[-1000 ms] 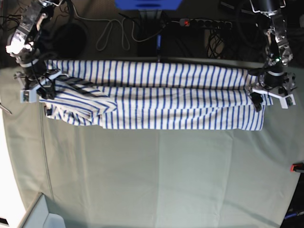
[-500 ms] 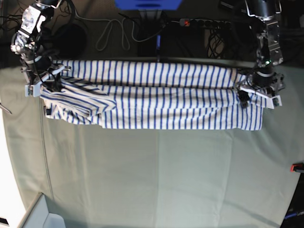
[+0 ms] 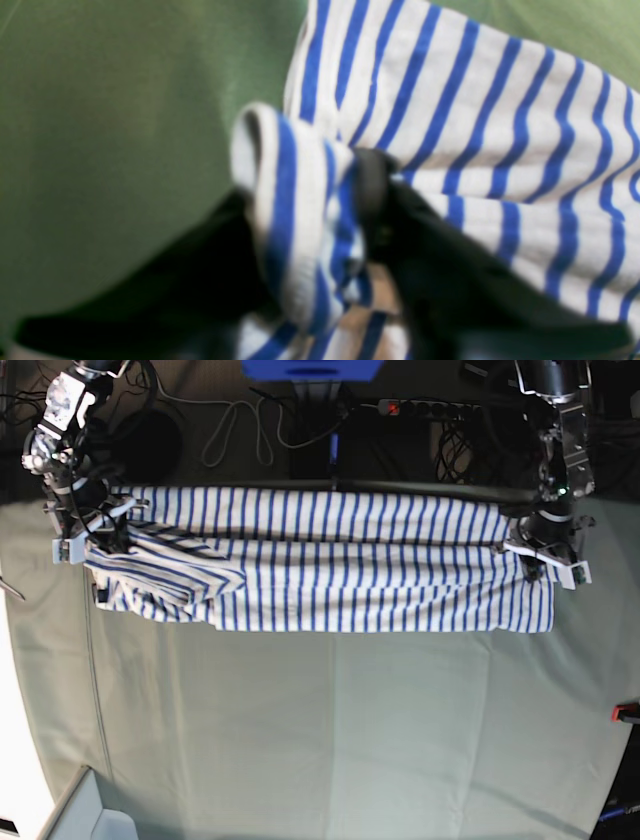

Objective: Layout the t-shirt on the table in an organized manner, then fold the t-shirt properly
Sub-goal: 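Fold the band end held by the left gripper toward the right gripper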

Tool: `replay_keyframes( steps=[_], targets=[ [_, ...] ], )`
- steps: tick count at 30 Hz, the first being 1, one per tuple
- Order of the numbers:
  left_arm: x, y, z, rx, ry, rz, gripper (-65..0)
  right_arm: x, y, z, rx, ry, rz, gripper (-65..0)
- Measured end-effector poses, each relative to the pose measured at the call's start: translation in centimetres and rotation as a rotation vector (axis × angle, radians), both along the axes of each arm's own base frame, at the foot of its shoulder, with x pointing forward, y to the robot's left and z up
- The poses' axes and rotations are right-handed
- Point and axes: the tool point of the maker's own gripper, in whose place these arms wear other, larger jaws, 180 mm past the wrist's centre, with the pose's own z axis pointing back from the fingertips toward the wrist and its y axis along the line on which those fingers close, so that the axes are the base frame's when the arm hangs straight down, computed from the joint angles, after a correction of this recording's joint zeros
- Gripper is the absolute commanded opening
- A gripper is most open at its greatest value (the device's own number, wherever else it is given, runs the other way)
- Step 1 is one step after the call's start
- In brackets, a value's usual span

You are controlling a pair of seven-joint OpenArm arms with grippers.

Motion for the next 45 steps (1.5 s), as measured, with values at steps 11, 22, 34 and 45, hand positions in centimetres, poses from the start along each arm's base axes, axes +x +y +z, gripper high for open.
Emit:
replay_keyframes(
  steps=[11, 22, 34, 45],
  targets=[
    [1.9, -3.6, 8.7, 0.040, -0.222, -0.066, -65.0, 0.1, 0.0, 0.0, 0.000, 0.000, 0.000, -51.3],
    [0.0, -17.9, 8.9, 0.037, -0.213, -0.425, -65.0, 0.2, 0.0, 0.1, 0.000, -0.002, 0.001, -51.3],
    [-1.9, -33.0, 6.9, -0.029, -0.184, -0.807, -65.0, 0.2, 0.0, 0.1, -0.001, -0.001, 0.001, -51.3],
    [-1.2, -34.6, 5.8, -0.020, -0.163, -0.819, -63.9, 0.3, -0.6, 0.3, -0.016, 0.000, 0.008, -51.3]
  ],
)
